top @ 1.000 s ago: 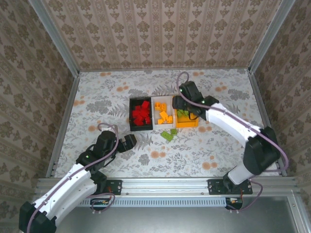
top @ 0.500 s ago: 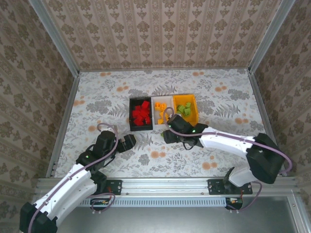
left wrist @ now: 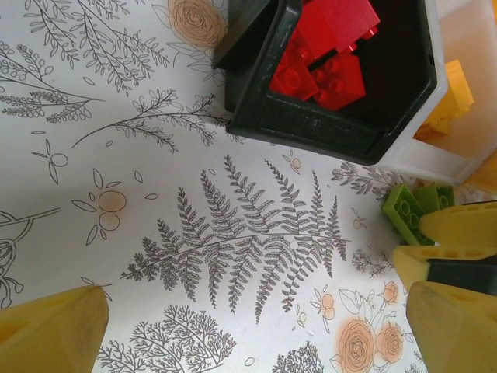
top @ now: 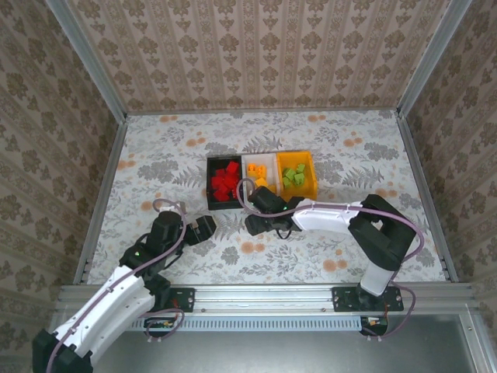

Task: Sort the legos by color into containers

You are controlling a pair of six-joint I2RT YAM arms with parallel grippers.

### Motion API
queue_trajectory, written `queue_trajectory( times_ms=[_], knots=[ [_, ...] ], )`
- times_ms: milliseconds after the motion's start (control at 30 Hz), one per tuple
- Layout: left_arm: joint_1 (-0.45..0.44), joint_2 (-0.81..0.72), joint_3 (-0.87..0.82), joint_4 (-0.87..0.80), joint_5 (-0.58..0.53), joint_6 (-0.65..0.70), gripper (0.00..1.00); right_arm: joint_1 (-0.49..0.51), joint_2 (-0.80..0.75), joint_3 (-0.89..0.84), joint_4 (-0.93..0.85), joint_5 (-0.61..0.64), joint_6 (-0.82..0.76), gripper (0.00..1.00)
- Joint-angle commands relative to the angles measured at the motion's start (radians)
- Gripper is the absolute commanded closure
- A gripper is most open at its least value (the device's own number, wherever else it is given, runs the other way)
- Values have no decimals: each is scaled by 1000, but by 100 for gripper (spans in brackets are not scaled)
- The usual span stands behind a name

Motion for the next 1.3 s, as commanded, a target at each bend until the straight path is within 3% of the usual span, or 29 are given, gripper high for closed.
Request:
queue_trajectory(
  times_ms=[0, 167, 333, 500, 667, 1267],
  knots=[
    [10, -15, -10, -27, 9, -7, 0, -2, 36, 37, -27, 50, -13, 33],
    [15, -24, -10, -37, 11, -2, 0, 15, 28, -6, -57, -38, 30, 34],
    [22, -43, -17, -40, 16, -3, 0, 101, -60, -103, -64, -87, 100, 34],
    [29, -45, -16, -37, 20, -2, 0, 195, -179, -120, -119, -27, 141, 34],
    [35, -38, -9, -31, 27, -5, 0, 203, -242, -75, -189, 82, 122, 31],
    [55, -36, -9, -38, 39, -3, 0, 196, 40, 39, -309, 182, -34, 31]
  ],
)
